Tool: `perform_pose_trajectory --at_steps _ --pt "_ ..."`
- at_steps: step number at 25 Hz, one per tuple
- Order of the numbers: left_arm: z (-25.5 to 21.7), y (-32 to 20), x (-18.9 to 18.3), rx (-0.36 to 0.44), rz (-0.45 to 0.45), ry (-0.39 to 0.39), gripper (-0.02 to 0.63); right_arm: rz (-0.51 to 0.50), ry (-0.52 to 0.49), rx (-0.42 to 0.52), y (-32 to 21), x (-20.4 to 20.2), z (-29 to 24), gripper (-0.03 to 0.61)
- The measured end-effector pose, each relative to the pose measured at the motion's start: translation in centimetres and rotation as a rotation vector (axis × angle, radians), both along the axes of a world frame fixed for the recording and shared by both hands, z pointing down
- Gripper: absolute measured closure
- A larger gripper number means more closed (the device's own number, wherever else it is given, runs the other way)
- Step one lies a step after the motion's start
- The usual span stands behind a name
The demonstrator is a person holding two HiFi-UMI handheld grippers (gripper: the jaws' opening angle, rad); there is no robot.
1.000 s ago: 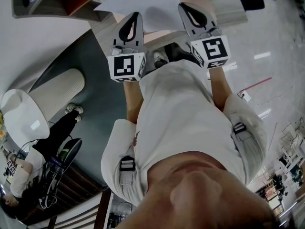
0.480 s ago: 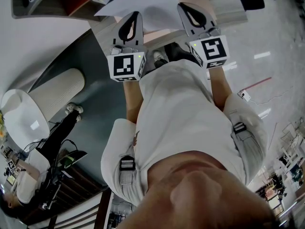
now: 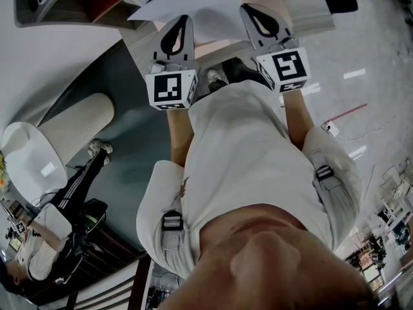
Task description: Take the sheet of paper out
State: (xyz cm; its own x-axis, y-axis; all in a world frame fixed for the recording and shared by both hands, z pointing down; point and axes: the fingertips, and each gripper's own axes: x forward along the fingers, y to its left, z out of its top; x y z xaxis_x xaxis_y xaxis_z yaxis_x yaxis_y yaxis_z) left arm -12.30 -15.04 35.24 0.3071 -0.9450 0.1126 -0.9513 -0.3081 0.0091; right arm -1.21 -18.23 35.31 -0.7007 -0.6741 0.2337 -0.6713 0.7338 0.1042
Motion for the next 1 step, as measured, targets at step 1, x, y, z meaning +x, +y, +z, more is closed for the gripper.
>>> perform_pose_trajectory --at_steps 1 --pt "0.05 -0.02 -0.01 -0.001 0.000 0.000 0.591 0.000 0.000 -0.001 0.00 -0.03 0.04 0.560"
